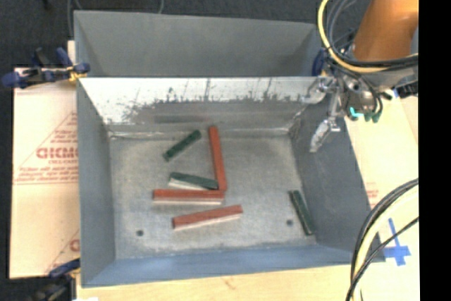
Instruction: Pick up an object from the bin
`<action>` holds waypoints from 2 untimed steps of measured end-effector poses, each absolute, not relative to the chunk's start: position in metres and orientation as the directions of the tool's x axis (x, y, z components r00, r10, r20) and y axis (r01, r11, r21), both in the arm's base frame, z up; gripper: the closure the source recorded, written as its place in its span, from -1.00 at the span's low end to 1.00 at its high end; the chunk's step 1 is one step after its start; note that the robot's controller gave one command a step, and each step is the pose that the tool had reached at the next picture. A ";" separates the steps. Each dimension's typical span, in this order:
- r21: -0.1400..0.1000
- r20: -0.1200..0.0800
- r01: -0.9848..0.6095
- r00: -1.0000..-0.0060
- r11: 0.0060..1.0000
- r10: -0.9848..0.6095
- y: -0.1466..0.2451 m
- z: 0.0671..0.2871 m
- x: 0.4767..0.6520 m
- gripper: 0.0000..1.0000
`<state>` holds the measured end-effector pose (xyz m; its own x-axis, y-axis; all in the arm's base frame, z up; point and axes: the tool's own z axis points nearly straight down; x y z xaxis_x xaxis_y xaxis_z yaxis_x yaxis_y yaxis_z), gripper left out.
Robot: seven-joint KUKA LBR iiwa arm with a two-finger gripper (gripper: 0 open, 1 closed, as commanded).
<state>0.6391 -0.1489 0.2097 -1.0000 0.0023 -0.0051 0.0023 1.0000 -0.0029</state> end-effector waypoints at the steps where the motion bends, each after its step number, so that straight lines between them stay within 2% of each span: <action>1: -0.003 -0.010 0.029 -1.000 1.000 0.029 -0.151 0.162 0.589 -1.00; 2: -0.002 -0.004 0.035 -0.999 0.999 0.035 -0.152 0.149 0.576 -1.00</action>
Offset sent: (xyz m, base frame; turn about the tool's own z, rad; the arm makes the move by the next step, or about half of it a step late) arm -0.1009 -0.0139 -0.0672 -0.0901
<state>0.5756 -0.1519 0.1485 -0.9994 0.0354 -0.0037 0.0354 0.9994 -0.0015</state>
